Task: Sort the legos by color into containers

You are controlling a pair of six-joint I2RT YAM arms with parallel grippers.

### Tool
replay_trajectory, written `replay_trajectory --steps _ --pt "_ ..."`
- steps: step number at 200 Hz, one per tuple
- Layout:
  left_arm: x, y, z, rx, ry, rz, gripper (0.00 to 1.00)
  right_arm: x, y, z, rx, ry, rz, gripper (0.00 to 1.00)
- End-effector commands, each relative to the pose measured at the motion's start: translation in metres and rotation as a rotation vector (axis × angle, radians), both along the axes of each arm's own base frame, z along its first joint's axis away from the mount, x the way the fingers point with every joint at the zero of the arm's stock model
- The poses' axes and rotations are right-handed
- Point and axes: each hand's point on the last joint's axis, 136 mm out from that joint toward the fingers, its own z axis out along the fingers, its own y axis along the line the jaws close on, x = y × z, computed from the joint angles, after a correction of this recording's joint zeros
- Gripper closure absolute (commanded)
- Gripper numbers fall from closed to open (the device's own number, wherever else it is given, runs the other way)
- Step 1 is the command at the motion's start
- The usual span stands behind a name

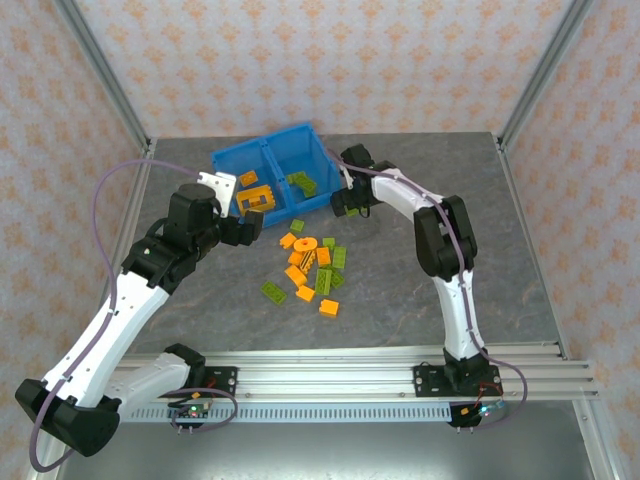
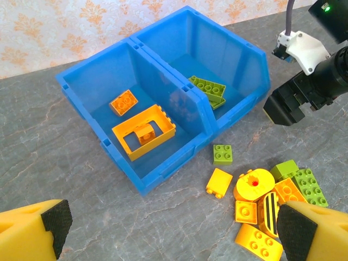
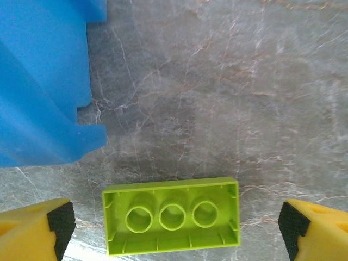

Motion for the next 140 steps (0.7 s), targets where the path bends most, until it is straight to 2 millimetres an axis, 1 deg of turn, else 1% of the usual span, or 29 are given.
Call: replay_trajectory --steps 1,22,50,63,76,90,106,119,126,129,132,140 --pt "0.002 0.006 0.000 0.031 -0.010 0.016 0.00 -0.013 -0.003 -0.014 0.001 0.065 -0.018 0.06" --pt "0.002 0.005 -0.001 0.029 -0.008 0.014 0.00 -0.019 -0.007 -0.020 -0.011 0.082 -0.024 0.17" --pt "0.002 0.006 -0.001 0.029 -0.009 0.015 0.00 -0.021 -0.011 -0.025 -0.028 0.087 -0.032 0.29" --pt "0.002 0.006 -0.001 0.030 -0.008 0.015 0.00 -0.022 -0.011 -0.025 -0.028 0.089 -0.037 0.33" --pt "0.002 0.006 -0.001 0.030 -0.008 0.016 0.00 -0.022 -0.011 -0.023 -0.023 0.084 -0.042 0.35" --pt "0.002 0.006 -0.001 0.032 -0.008 0.017 0.00 -0.022 -0.012 -0.019 -0.016 0.071 -0.051 0.41" --pt "0.002 0.006 -0.001 0.031 -0.009 0.017 0.00 -0.022 -0.012 -0.006 0.005 0.036 -0.067 0.44" --pt "0.001 0.005 -0.001 0.025 -0.010 0.011 0.00 -0.021 -0.012 0.011 0.036 -0.007 -0.091 0.46" --pt "0.001 0.003 0.000 0.020 -0.013 0.004 0.00 -0.022 -0.014 0.024 0.057 -0.031 -0.109 0.47" --pt "0.001 0.003 0.000 0.018 -0.013 0.000 0.00 -0.022 -0.013 0.033 0.072 -0.049 -0.116 0.48" --pt "0.000 0.002 0.001 0.016 -0.015 -0.003 0.00 -0.023 -0.013 0.036 0.083 -0.054 -0.124 0.48" --pt "-0.001 0.001 0.002 0.008 -0.022 -0.011 0.00 -0.024 -0.011 0.059 0.131 -0.096 -0.142 0.49"
